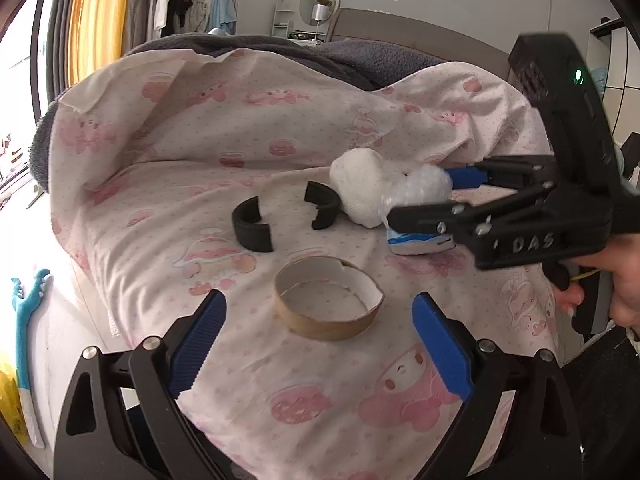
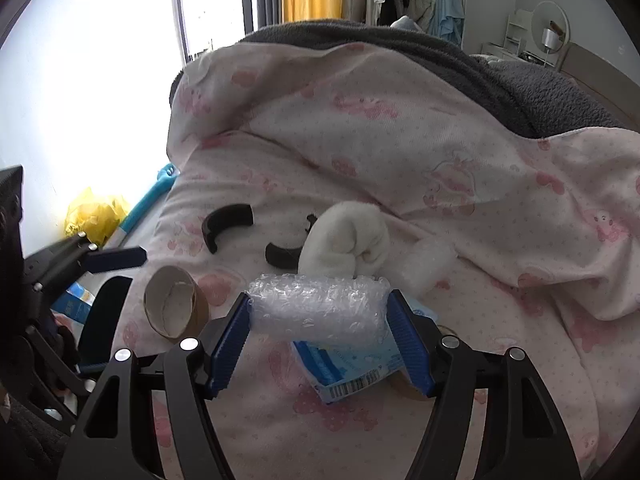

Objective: Collect trash
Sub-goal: 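Grasp the cardboard tape roll with the left tool while the right tool grasps the bubble wrap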

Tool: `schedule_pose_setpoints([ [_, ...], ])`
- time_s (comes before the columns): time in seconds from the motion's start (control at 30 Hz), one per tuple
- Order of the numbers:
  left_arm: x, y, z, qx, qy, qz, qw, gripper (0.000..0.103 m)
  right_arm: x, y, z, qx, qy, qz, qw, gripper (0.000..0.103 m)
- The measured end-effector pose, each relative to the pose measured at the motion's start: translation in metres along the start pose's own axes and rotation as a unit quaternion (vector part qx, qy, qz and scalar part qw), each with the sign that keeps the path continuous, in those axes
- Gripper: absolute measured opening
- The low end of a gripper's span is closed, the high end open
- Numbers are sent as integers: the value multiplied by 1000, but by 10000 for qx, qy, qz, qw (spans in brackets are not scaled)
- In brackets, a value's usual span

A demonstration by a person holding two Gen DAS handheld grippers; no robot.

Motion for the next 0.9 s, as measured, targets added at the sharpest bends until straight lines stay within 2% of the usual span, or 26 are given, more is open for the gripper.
schedule_pose_setpoints([
  [0.17, -2, -2, -12, 40, 10, 20, 10000, 86, -8, -10, 9, -207, -151, -174, 9995, 70],
  [0.3, -2, -1, -18, 98, -81, 19, 9999, 74, -11, -22, 19, -435, -249, -292, 9983, 70],
  [0.43, 0, -2, -21, 67, -195, 183, 9996, 61, -10, -26, 26, -465, -289, -336, 9979, 70],
  [0.63, 2, -9, -9, -92, -330, 516, 9981, 59, -2, -30, 37, -554, -347, -357, 9972, 70],
  [0.9, 24, -10, 21, -225, -659, 987, 9927, 59, 20, -38, 39, -631, -606, -470, 9951, 70],
])
Point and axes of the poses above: each gripper's, at about its wrist camera, not at the fingertips, and z roughly against the way its jaws point, x to its left, y to its underside, the point moved 9 cm from there along -z, roughly the way its jaws point, and after that the axes turned 2 degrees about -y, right-handed, at the moved point
